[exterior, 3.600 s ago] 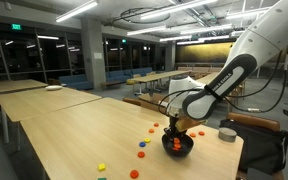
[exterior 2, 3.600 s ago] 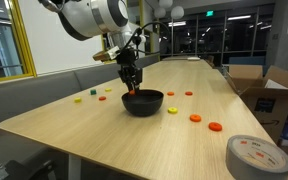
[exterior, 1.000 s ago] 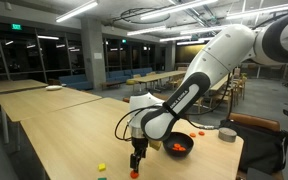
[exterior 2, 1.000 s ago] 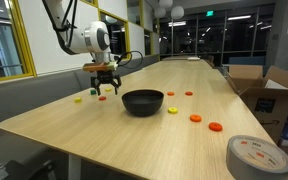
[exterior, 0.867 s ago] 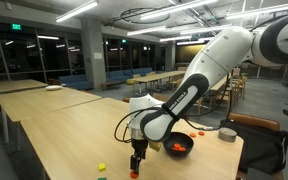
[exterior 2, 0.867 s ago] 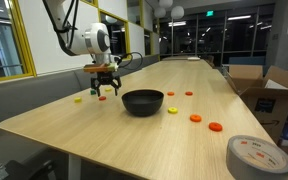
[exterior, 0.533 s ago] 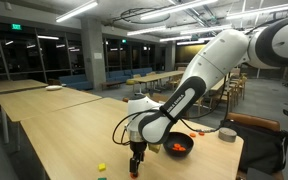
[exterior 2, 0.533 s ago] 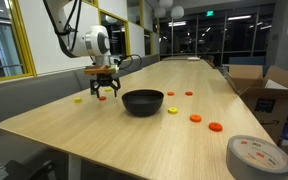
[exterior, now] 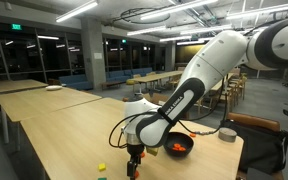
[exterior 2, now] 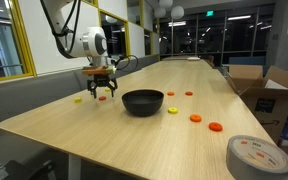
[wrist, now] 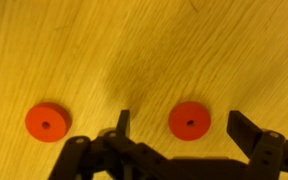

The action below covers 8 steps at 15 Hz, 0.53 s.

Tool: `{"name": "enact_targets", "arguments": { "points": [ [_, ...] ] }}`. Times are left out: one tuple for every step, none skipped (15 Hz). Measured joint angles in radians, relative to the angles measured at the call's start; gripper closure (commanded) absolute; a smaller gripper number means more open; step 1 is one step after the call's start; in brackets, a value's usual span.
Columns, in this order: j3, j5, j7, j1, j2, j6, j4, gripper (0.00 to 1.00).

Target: Pick up some of the yellow and orange objects from the table and put them in the bowl

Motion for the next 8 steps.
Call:
{"name": "enact_targets", "arguments": {
  "points": [
    [0.0,0.0,0.0,0.002,0.001,0.0,0.0,0.0],
    [-0.001,-0.002,0.0,0.005,0.003,0.0,0.0,0.0],
    [-0.004,-0.006,0.001,0.009,0.004,0.0,0.0,0.0],
    [-0.007,-0.009,0.002,0.014,0.006,0.0,0.0,0.0],
    [-0.009,-0.012,0.002,0.018,0.007,0.0,0.0,0.0],
    [-0.01,-0.013,0.002,0.022,0.008,0.0,0.0,0.0],
    [-0.011,-0.013,0.002,0.024,0.009,0.0,0.0,0.08],
    [-0.011,-0.013,0.002,0.026,0.009,0.0,0.0,0.25]
  ]
}}
